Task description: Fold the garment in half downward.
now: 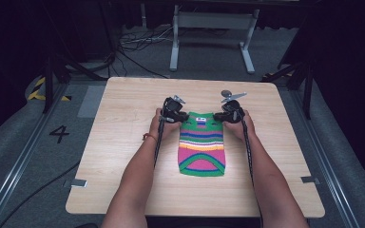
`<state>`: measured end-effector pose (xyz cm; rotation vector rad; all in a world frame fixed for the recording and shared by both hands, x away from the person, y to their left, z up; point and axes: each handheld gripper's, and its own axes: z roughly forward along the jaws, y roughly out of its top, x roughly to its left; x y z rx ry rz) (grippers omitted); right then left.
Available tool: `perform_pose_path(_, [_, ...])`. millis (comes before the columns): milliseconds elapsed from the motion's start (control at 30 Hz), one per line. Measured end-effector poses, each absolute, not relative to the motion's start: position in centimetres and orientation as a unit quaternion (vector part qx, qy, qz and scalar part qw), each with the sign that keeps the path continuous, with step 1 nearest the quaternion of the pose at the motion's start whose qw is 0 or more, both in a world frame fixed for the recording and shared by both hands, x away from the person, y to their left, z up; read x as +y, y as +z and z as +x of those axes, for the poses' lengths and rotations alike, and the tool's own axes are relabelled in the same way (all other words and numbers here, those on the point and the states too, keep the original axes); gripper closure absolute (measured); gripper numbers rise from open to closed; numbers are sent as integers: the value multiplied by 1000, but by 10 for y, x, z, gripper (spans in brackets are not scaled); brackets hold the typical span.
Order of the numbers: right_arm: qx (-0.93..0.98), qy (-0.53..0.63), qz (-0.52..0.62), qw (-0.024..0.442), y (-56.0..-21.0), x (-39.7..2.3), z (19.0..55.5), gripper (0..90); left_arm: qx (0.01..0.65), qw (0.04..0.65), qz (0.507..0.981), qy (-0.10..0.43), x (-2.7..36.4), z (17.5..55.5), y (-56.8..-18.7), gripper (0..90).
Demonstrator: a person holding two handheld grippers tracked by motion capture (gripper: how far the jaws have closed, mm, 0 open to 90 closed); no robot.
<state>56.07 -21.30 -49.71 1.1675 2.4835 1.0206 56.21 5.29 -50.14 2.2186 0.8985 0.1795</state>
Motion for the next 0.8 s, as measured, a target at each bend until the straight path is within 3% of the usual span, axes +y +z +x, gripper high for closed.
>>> perform_pose_path(300, [847, 349, 382, 119, -494, -211, 559, 864, 330, 336, 876, 100, 49, 560, -495, 850])
perform_pose_path(800, [838, 371, 379, 125, -483, -211, 561, 865, 332, 345, 869, 125, 54, 560, -485, 853])
